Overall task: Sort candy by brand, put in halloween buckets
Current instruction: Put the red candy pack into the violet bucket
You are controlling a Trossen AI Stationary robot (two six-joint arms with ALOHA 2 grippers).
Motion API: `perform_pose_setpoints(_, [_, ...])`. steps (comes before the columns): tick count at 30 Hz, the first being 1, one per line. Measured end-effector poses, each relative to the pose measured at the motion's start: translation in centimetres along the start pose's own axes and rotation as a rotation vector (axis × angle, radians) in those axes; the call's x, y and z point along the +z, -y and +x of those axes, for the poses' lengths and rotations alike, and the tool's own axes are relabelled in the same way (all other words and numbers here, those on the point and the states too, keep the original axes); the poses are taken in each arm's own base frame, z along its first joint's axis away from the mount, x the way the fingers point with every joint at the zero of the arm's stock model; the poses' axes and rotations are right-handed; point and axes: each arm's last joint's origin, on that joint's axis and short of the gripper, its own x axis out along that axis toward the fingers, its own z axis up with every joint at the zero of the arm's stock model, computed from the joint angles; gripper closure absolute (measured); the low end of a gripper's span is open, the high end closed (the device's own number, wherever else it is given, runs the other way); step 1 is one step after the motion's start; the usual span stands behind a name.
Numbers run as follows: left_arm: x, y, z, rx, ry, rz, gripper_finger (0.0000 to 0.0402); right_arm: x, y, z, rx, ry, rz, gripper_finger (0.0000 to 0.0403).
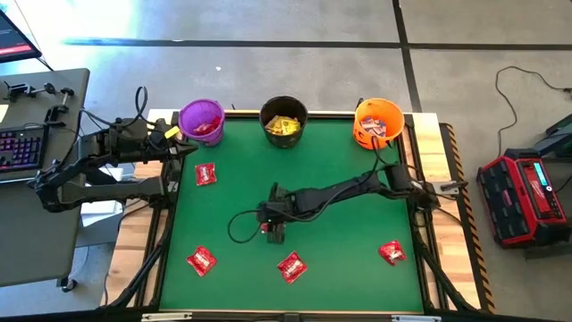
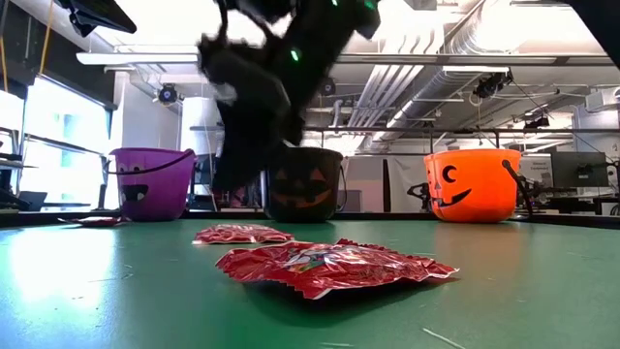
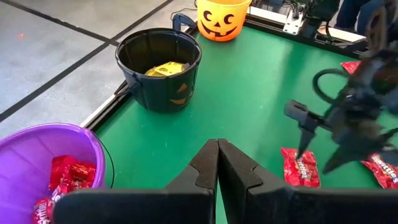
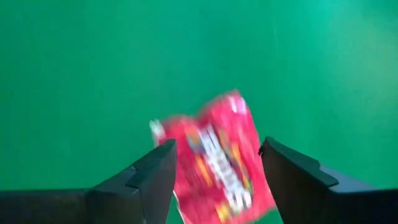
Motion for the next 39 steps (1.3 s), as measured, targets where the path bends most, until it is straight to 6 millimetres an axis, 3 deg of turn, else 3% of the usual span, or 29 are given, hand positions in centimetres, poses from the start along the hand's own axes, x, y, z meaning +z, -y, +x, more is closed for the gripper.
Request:
perform_pose_setpoints(6, [0.0, 0.0, 0.0, 0.0, 0.0, 0.0, 0.0401, 1.2, -0.5, -0.1, 0.055, 0.098, -0.127, 0.018])
perform_pose_setpoints(12, [0.0, 0.0, 0.0, -0.018, -0.005, 0.0, 0.0401, -0.4, 0.2, 3.3, 0.044, 0.005, -0.191, 0.018])
perform_pose_setpoints(20, [-0.2, 0.0, 0.0, -0.02, -0.018, 0.002, 0.0401, -0.7, -0.1, 3.9, 0.054, -0.01, -0.168, 0.0186])
perform_pose_setpoints(25, [-0.2, 0.0, 0.0, -0.019, -0.018, 0.002, 0.0401, -0.7, -0.1, 4.0, 0.056, -0.014, -0.161, 0.0237])
perform_pose_setpoints(34, [-0.1, 0.0, 0.0, -0.018, -0.018, 0.002, 0.0401, 0.3, 0.8, 3.6, 0.072, -0.004, -0.126, 0.0384])
perform_pose_setpoints(39, [-0.1, 0.0, 0.0, -0.002, -0.016, 0.002, 0.0401, 2.4, 2.6, 2.8, 0.058, 0.056, -0.086, 0.0382])
